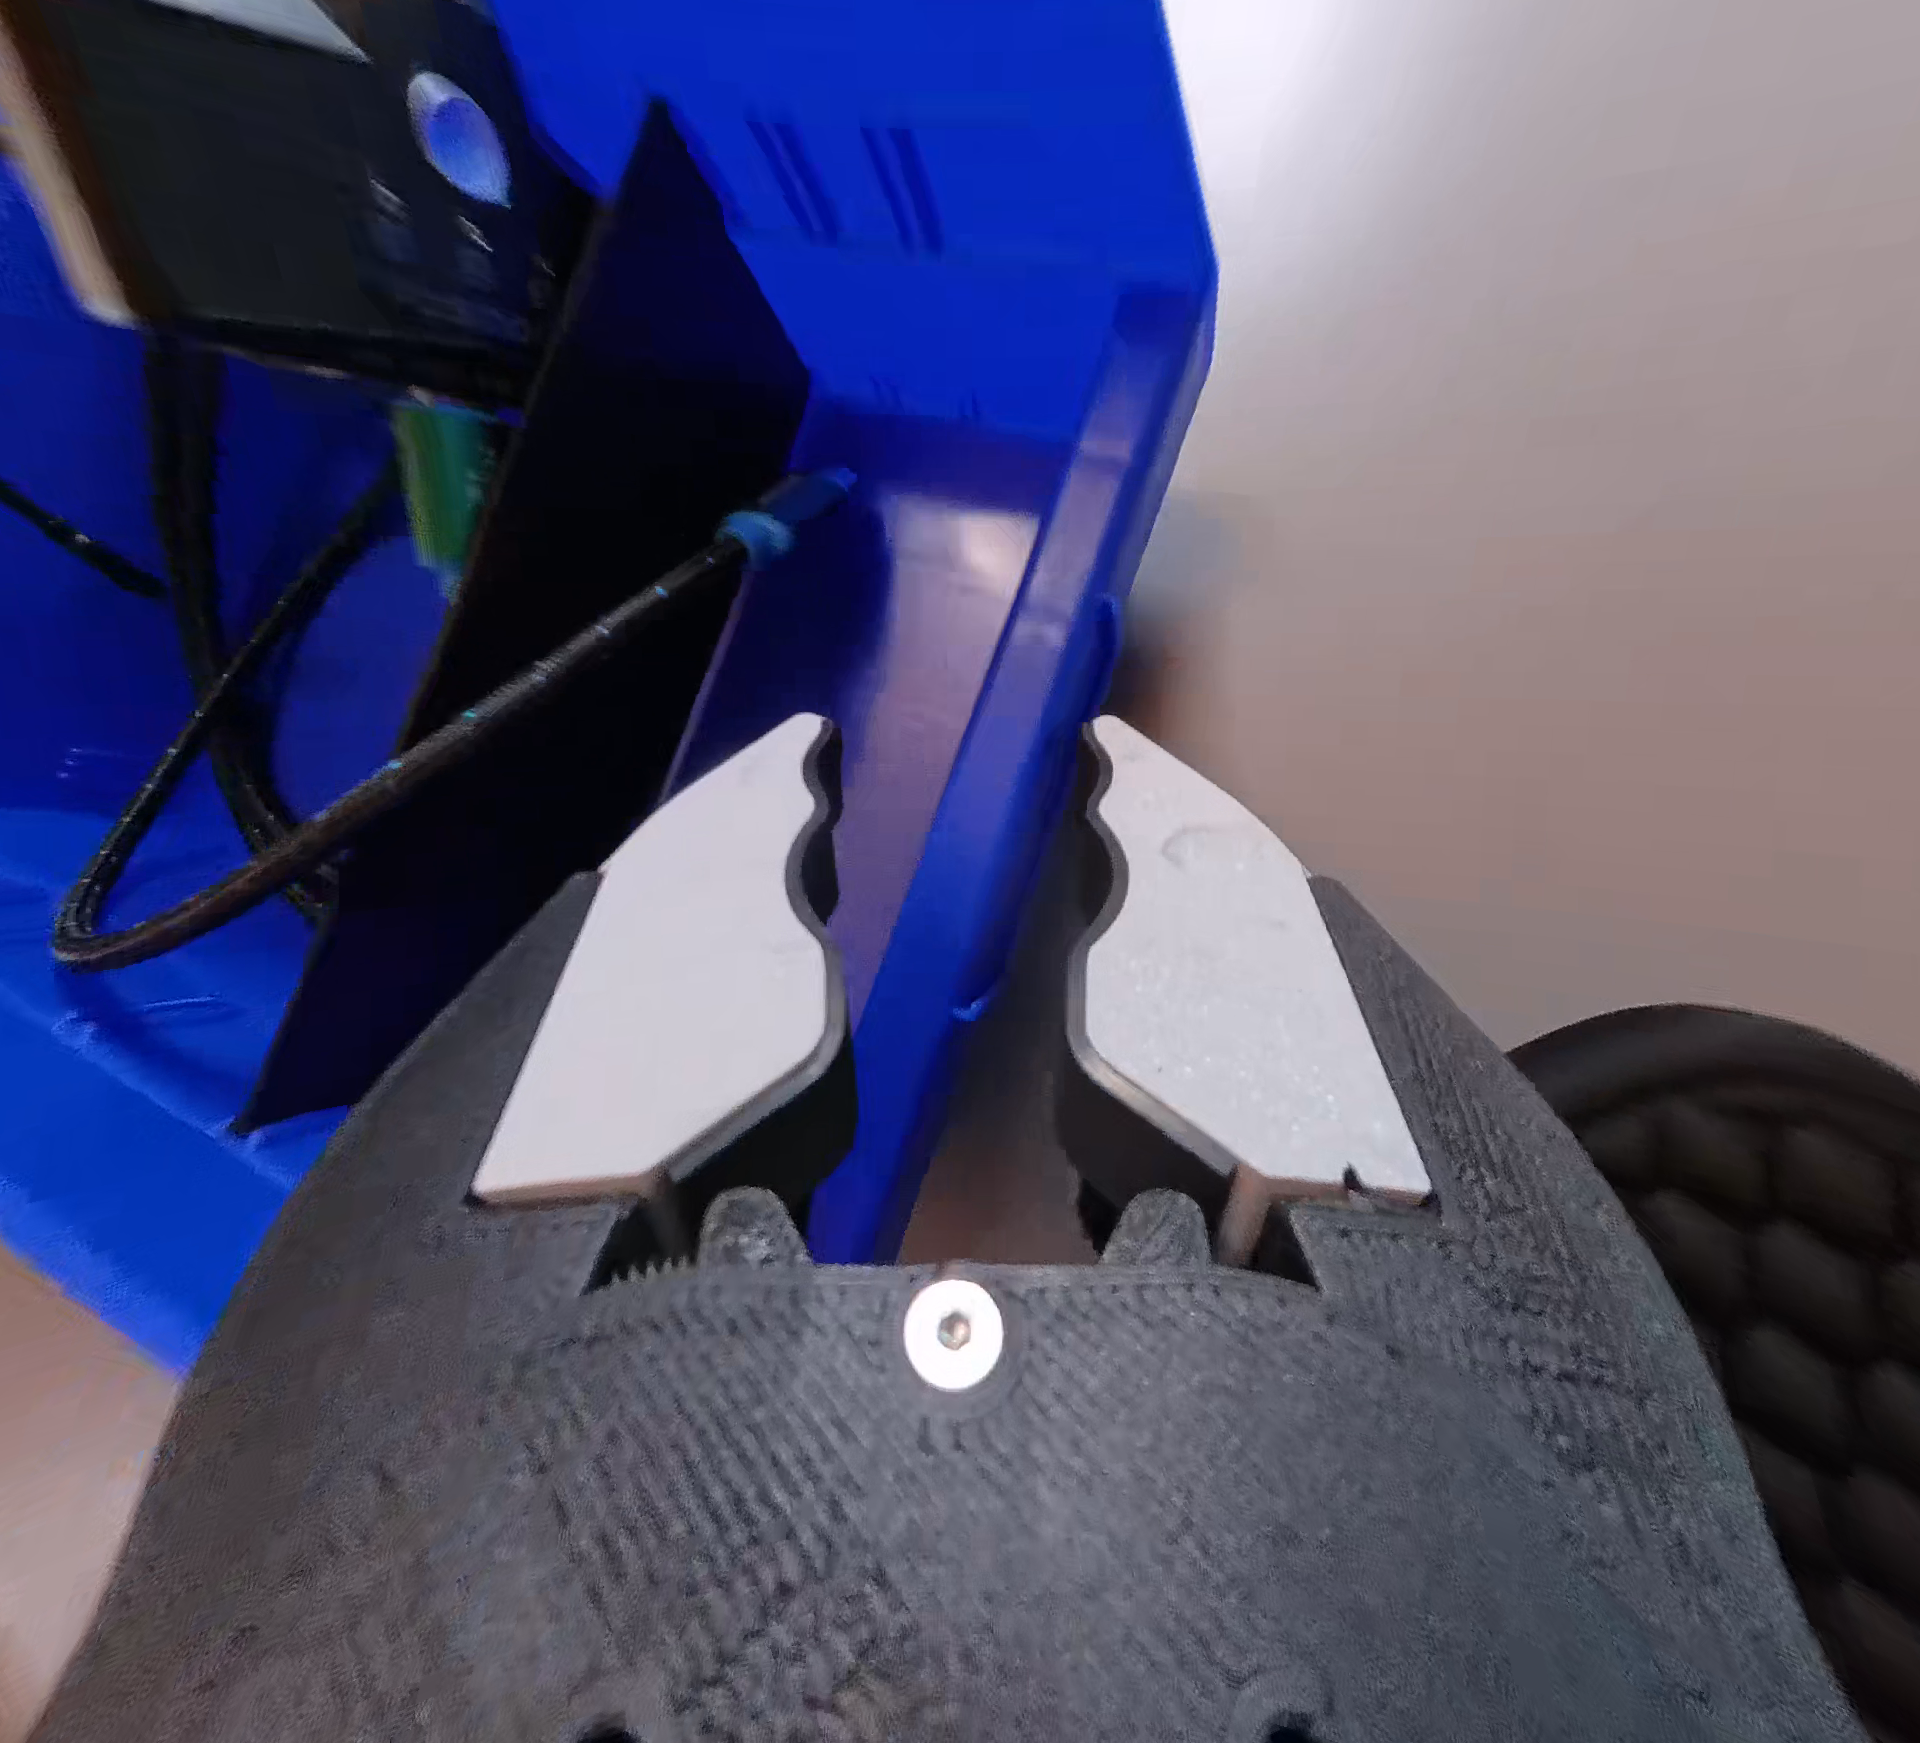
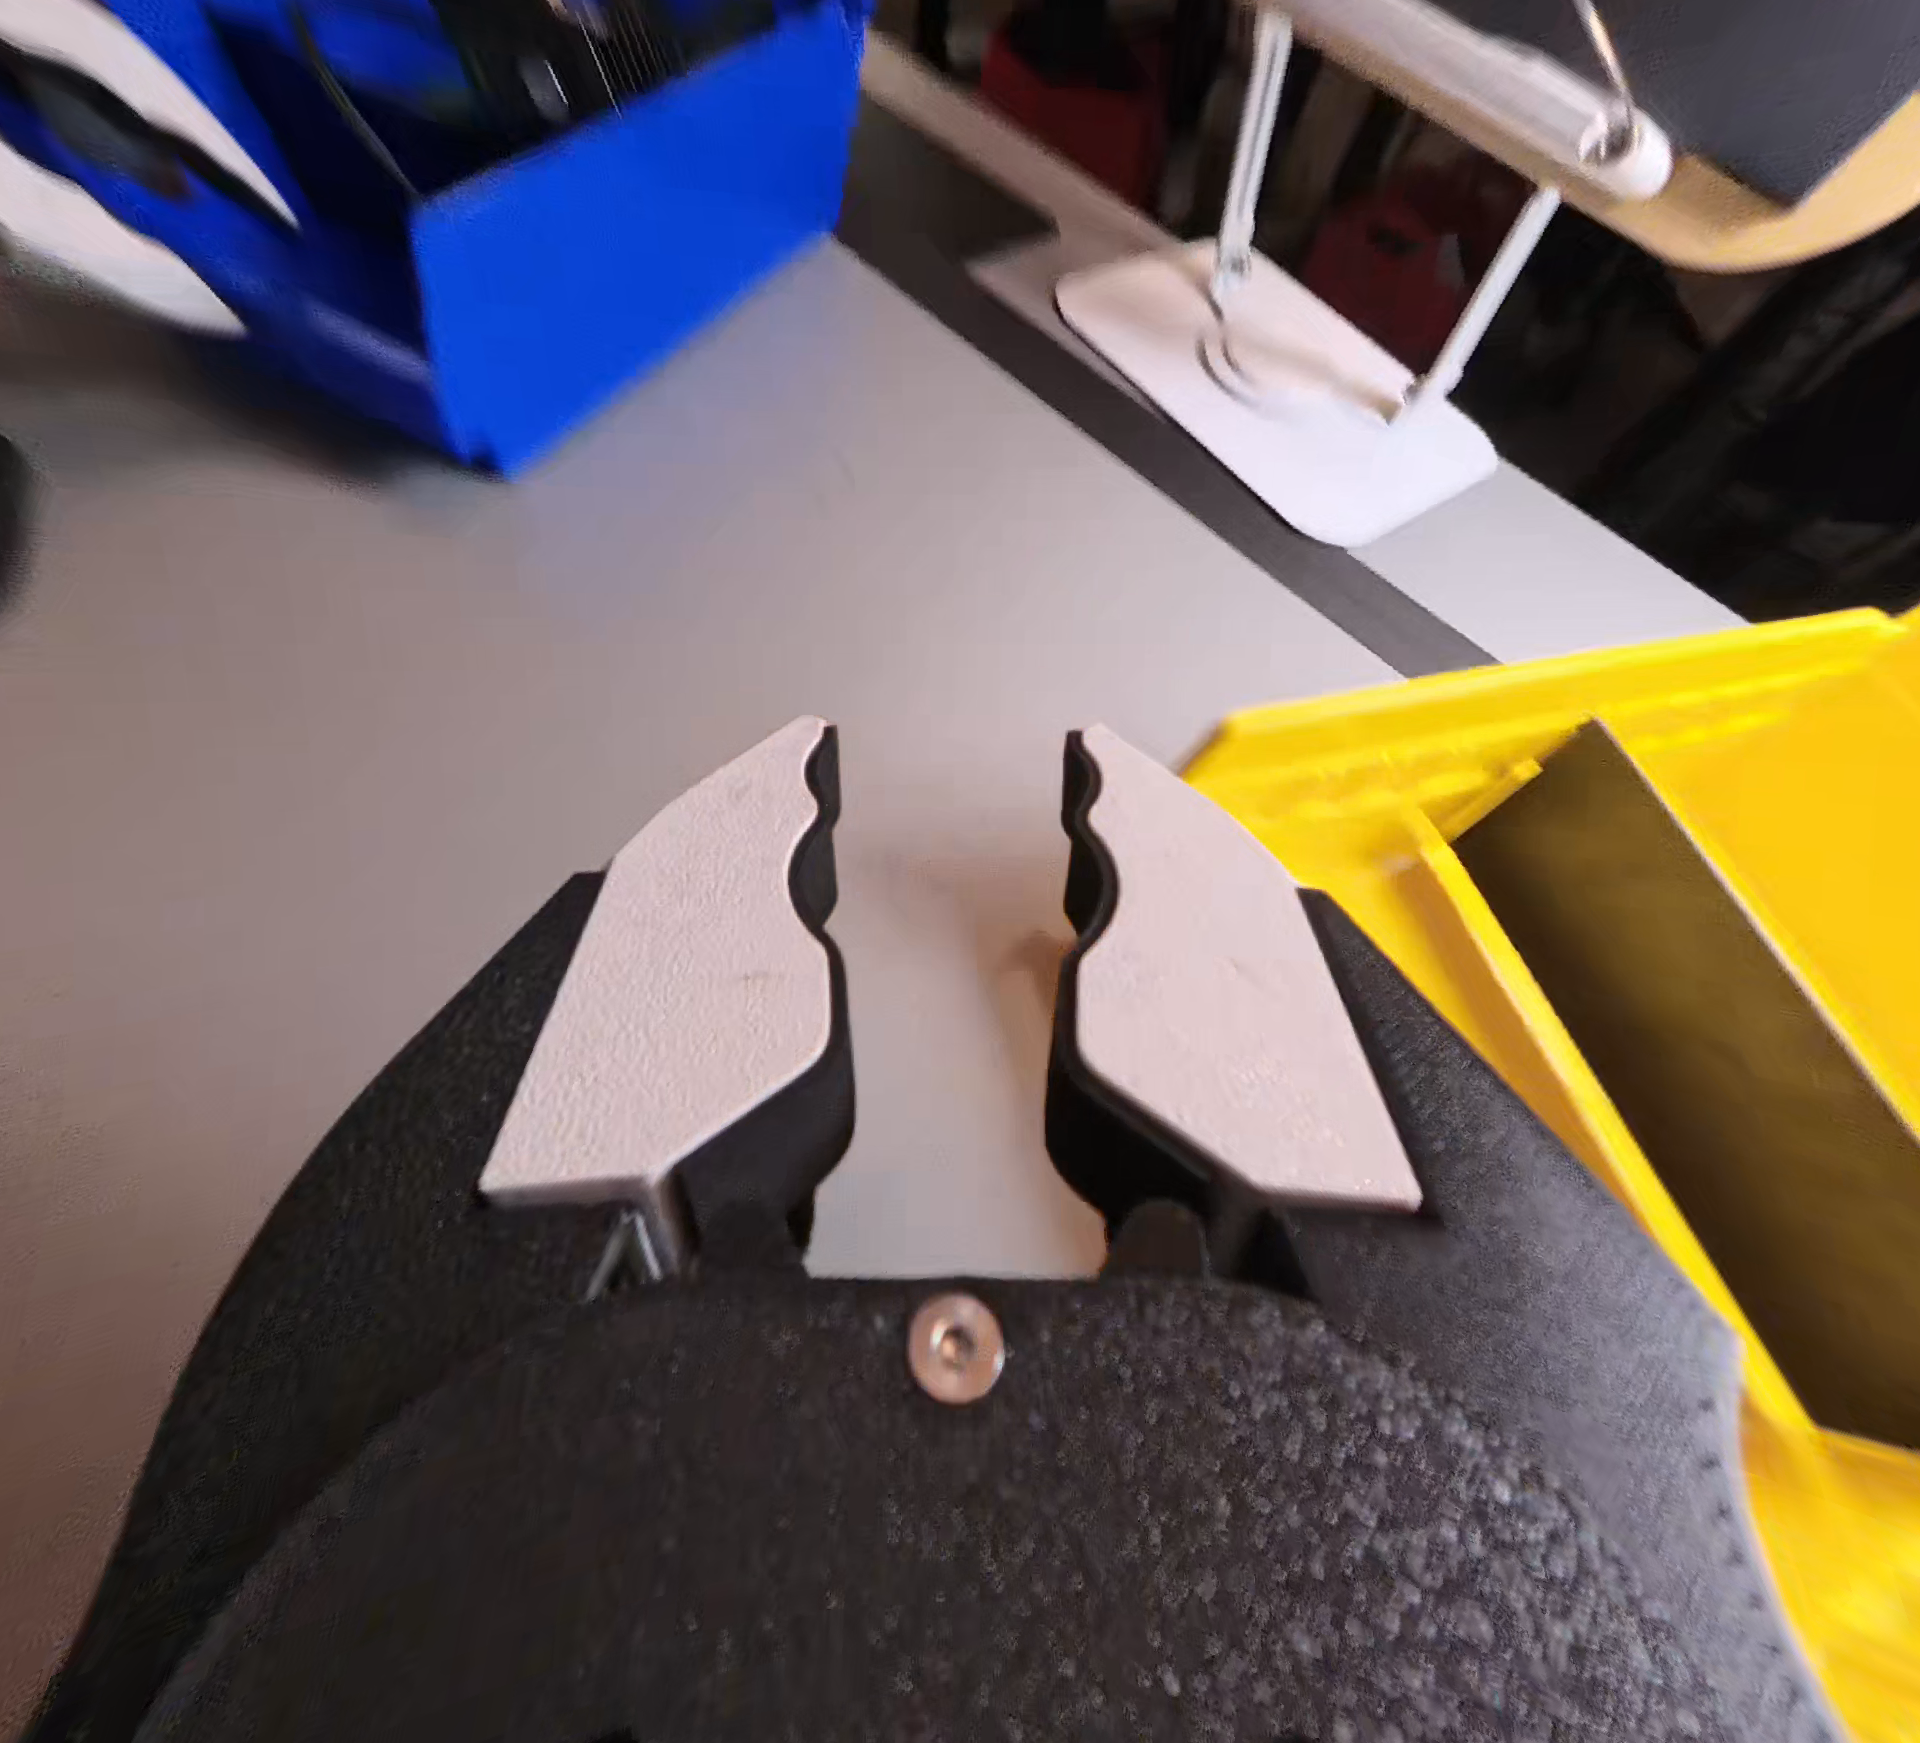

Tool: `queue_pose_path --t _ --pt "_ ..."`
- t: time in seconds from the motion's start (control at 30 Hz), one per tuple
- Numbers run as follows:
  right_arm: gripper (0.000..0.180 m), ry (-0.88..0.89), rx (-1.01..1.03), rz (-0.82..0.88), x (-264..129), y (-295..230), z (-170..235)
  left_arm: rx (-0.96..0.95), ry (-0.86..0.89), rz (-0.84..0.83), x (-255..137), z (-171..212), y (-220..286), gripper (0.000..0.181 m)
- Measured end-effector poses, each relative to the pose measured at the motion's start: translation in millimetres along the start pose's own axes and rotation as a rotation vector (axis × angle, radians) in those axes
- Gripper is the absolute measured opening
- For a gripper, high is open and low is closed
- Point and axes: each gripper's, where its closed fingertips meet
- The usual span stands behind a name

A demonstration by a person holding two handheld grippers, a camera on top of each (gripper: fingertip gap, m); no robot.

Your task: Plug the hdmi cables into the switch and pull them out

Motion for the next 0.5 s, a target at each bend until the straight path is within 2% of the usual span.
queue_pose_path --t 0.13,0.27,0.4,0.5 --pt "0.038 0.211 0.137 -0.078 18.4 -23.4 -19.5 -0.112 0.169 0.013 -37.8 -29.9 -19.5 0.043" --pt "0.037 0.269 0.175 -0.097 44.4 -35.5 -4.5 -0.146 0.178 -0.022 -54.2 -48.3 -53.1 0.046" --pt "0.037 0.248 0.113 -0.113 50.6 -45.0 6.5 -0.152 0.104 0.006 -39.2 -67.9 -78.4 0.053" --pt "0.035 0.249 0.094 -0.106 49.4 -46.6 11.3 -0.144 0.003 0.025 -7.3 -73.4 -90.6 0.061"
Point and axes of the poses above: each gripper's, where its closed fingertips meet, x out along the fingers, z out of its underside, y = z × x across the jaws, and after that the axes turned 8 degrees about -y, right-handed
